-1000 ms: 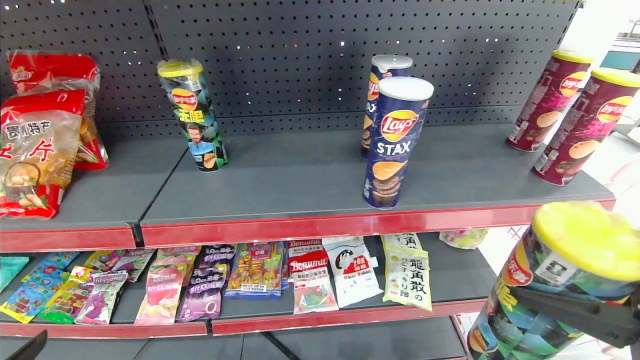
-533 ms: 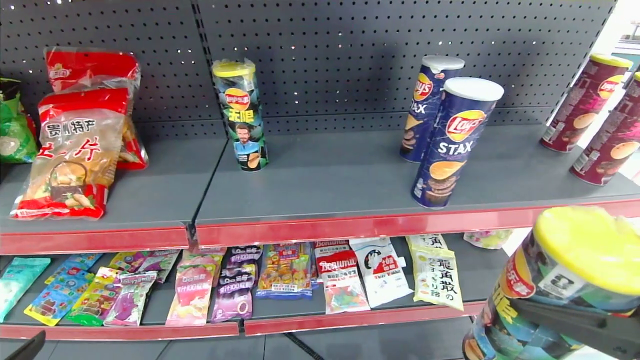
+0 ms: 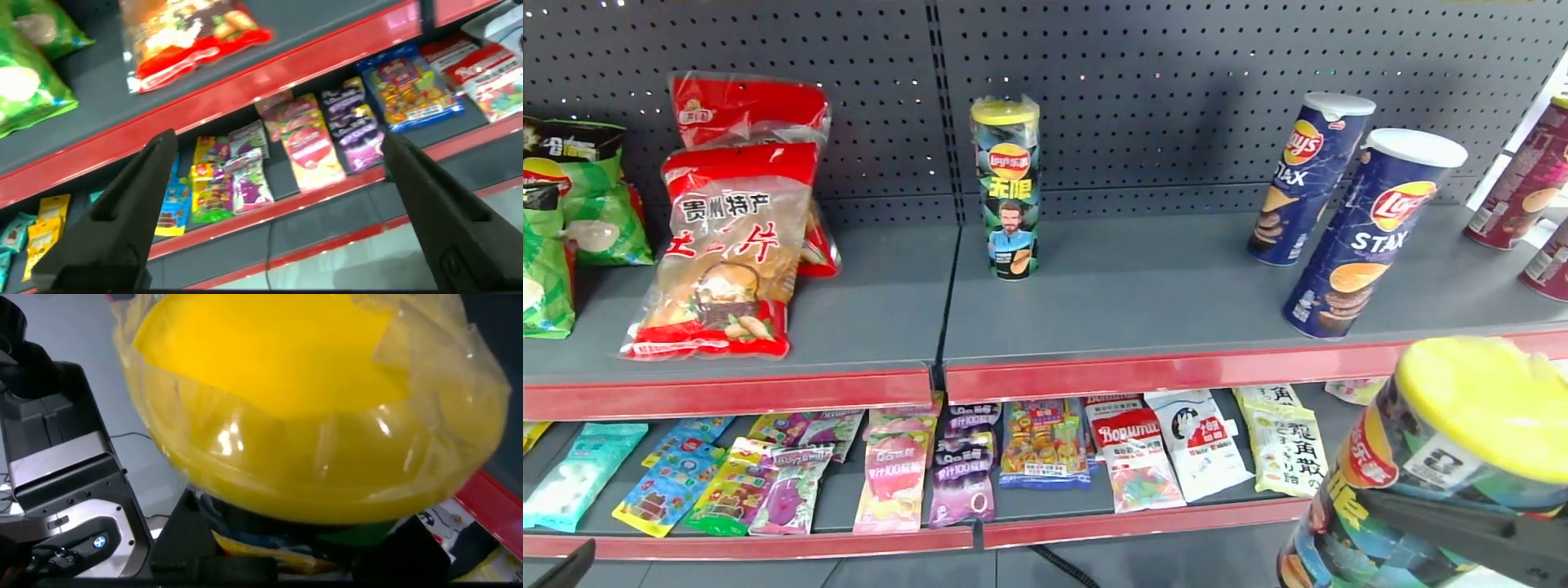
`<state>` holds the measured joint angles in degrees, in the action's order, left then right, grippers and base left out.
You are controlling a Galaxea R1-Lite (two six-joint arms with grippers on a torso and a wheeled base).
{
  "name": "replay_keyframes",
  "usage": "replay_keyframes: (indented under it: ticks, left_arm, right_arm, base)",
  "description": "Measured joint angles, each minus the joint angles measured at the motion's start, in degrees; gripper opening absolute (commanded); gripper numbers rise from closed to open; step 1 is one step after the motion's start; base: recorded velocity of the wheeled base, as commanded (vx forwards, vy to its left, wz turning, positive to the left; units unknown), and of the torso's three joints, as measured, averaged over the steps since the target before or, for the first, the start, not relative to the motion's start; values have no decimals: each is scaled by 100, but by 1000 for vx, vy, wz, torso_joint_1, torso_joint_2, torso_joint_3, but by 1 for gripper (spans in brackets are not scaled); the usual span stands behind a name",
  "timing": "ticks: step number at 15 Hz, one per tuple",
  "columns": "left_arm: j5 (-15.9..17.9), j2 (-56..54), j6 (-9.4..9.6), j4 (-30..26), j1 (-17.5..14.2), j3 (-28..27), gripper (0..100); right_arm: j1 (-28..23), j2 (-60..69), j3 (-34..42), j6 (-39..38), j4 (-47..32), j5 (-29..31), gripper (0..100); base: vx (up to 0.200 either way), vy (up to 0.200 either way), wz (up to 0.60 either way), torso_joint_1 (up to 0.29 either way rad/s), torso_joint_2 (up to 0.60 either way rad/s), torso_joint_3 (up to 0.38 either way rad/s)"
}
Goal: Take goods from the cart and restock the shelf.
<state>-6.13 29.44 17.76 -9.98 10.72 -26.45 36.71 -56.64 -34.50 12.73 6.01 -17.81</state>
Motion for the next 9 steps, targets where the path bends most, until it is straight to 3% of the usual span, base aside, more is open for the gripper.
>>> replay_keyframes:
  ticks: [4,7,9]
  left_arm:
    - [0,0,29,-2,0,5,100]
    - [-11,0,174,-2,2,22,100]
    - [-27,-1,222,-2,0,30,100]
  right_arm:
    - [61,-2,41,11,-2,13,0]
    - [89,-13,52,10,-2,13,0]
    - [89,-28,77,10,-5,18,0]
  base:
    - [0,200,0,2,4,5]
    - [0,0,0,0,0,0]
    - [200,0,0,2,7,2]
